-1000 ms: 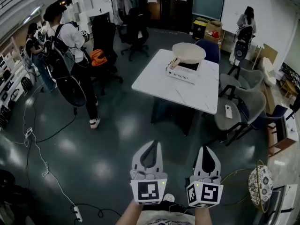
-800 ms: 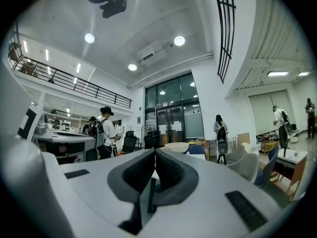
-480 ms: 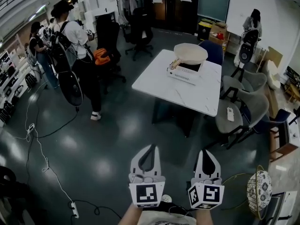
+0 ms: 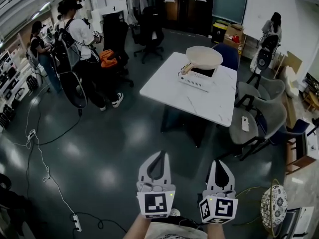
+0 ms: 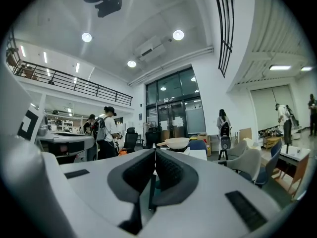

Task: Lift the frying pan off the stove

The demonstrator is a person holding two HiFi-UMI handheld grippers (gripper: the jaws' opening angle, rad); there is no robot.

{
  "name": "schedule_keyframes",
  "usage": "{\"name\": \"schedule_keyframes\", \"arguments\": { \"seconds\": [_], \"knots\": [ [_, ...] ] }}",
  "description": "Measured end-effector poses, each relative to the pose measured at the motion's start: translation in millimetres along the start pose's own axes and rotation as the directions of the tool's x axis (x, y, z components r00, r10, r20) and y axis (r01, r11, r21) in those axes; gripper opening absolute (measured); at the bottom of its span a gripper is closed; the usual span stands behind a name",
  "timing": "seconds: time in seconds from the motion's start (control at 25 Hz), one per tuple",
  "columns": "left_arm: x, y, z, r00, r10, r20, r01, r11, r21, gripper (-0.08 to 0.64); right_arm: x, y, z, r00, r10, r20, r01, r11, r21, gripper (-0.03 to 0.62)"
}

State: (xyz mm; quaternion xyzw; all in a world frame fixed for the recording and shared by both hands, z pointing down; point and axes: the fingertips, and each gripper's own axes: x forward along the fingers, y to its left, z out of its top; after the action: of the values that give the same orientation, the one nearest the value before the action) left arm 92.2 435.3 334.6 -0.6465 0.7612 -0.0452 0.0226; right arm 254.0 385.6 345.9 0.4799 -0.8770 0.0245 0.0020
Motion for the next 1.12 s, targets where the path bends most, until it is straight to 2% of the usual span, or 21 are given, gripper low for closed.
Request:
{"name": "schedule_keyframes", "arguments": {
  "seconds": [0.32, 0.64, 1.12],
  "knots": [
    [63, 19, -4, 0.999, -0.039, -0.002, 0.039, 0.999, -0.005, 0.02, 62, -3, 2, 1.0, -0.03, -0.007, 0.03, 1.0, -0.006, 0.015],
    [145, 57, -3, 0.998, -0.065, -0.002, 0.065, 0.998, 0.006, 0.02, 151, 9, 12, 1.0, -0.026, 0.0, 0.026, 0.999, -0.031, 0.014],
    [235, 100, -2, 0.993, -0.118, -0.002, 0.118, 0.993, 0.013, 0.02, 249, 19, 10, 0.998, -0.057, -0.019, 0.057, 0.998, -0.005, 0.014]
  ]
}}
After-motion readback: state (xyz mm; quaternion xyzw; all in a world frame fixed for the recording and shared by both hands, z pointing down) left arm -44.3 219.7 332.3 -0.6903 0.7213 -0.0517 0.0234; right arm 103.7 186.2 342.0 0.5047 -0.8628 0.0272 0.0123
